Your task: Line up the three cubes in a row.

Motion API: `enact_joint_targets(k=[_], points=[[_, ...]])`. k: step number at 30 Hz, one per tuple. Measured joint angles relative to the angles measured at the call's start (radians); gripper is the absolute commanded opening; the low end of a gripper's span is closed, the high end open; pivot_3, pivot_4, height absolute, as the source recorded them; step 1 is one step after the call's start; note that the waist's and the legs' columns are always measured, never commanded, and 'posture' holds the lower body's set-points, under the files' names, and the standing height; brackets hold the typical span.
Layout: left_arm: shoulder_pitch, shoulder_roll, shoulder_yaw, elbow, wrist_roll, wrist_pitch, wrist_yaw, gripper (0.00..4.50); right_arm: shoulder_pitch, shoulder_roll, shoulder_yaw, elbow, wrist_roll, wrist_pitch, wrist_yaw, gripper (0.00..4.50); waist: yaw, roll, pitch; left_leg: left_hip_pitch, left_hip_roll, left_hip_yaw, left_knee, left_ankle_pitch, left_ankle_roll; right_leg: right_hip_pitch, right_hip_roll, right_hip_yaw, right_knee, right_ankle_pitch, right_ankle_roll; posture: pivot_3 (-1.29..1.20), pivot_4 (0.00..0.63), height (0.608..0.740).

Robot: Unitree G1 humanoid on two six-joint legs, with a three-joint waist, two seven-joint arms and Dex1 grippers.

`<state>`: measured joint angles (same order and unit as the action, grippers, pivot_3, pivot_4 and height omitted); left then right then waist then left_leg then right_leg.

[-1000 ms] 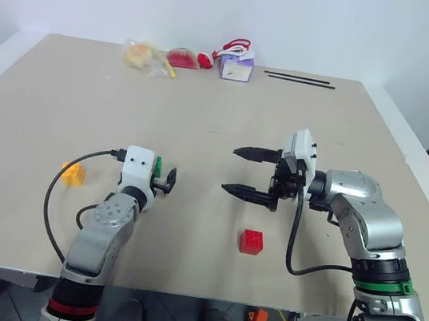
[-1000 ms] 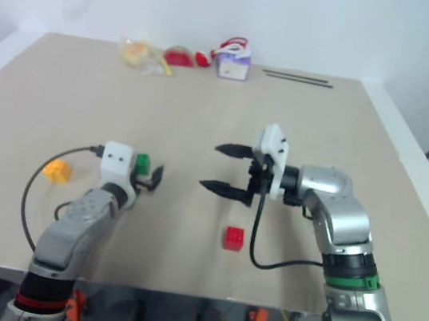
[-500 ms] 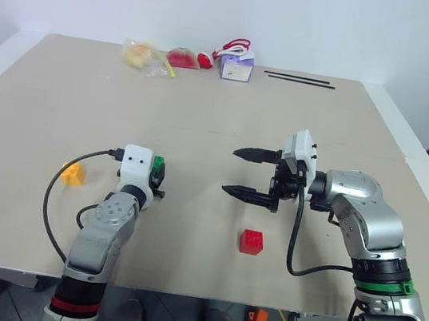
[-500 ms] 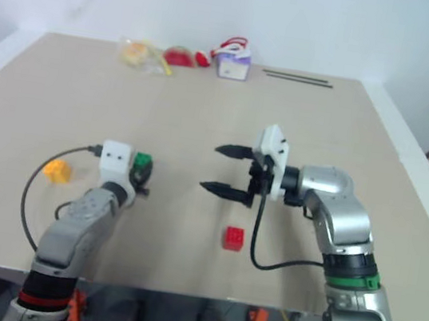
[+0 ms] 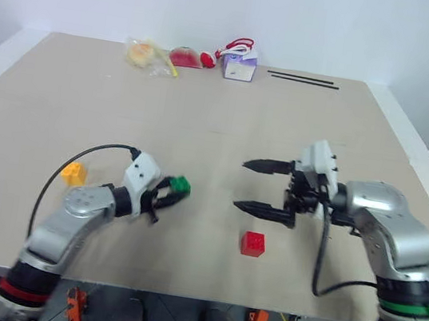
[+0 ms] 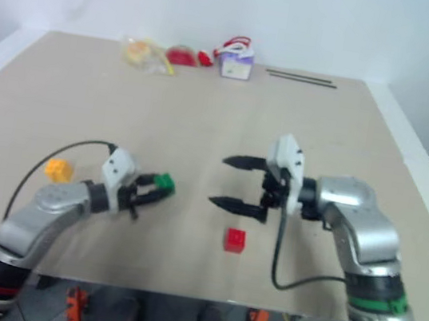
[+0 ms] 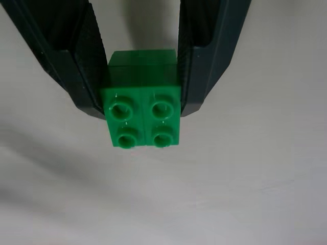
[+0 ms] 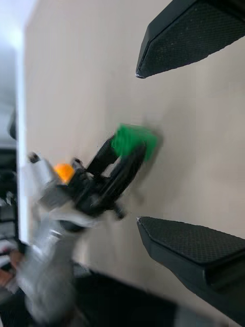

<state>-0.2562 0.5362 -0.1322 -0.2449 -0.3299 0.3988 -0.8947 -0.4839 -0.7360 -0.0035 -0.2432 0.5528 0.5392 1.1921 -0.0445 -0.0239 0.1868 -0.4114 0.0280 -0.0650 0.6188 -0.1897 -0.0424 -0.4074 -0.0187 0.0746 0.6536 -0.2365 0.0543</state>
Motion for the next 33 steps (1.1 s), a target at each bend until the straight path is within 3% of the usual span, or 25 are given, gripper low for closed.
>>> enact_joint_targets(k=[3,8,13,20,33], points=[[-0.031,0.044,-0.057,0.067,-0.010,-0.110,-0.201,1.29,0.057,-0.045,-0.024,-0.071,0.031,0.034,-0.004,4.50,0.000,0.000,0.000,0.000,0.000,0.001,0.000,0.000,0.000,0.000,0.000,0.000,-0.001,-0.001,-0.003,0.00,0.150,0.740],[-0.121,0.045,-0.099,0.206,0.018,-0.229,-0.334,1.29,0.125,-0.081,-0.047,-0.136,0.047,0.048,-0.019,4.50,-0.001,0.000,0.000,0.000,0.001,0.001,0.002,0.000,0.000,0.000,0.000,0.000,-0.001,0.000,-0.002,0.00,0.150,0.740],[-0.187,-0.013,-0.138,0.281,0.047,-0.266,-0.354,1.29,0.188,-0.105,-0.070,-0.186,0.058,0.054,-0.044,4.50,0.000,0.000,0.000,-0.001,0.000,0.002,0.002,0.000,0.000,0.000,0.000,0.001,-0.001,0.002,0.003,0.00,0.150,0.740],[-0.164,-0.078,-0.185,0.267,0.073,-0.257,-0.316,1.29,0.224,-0.119,-0.088,-0.218,0.072,0.063,-0.086,4.50,-0.001,0.000,0.000,-0.001,0.001,0.002,0.002,0.000,0.001,0.000,0.001,0.001,-0.001,0.002,0.004,0.00,0.150,0.740],[-0.109,-0.083,-0.201,0.179,0.091,-0.193,-0.257,1.29,0.240,-0.129,-0.088,-0.229,0.088,0.065,-0.104,4.50,0.000,0.000,0.000,0.000,0.001,0.002,0.003,0.000,0.001,0.000,0.001,0.002,-0.001,0.002,0.003,0.00,0.150,0.740]])
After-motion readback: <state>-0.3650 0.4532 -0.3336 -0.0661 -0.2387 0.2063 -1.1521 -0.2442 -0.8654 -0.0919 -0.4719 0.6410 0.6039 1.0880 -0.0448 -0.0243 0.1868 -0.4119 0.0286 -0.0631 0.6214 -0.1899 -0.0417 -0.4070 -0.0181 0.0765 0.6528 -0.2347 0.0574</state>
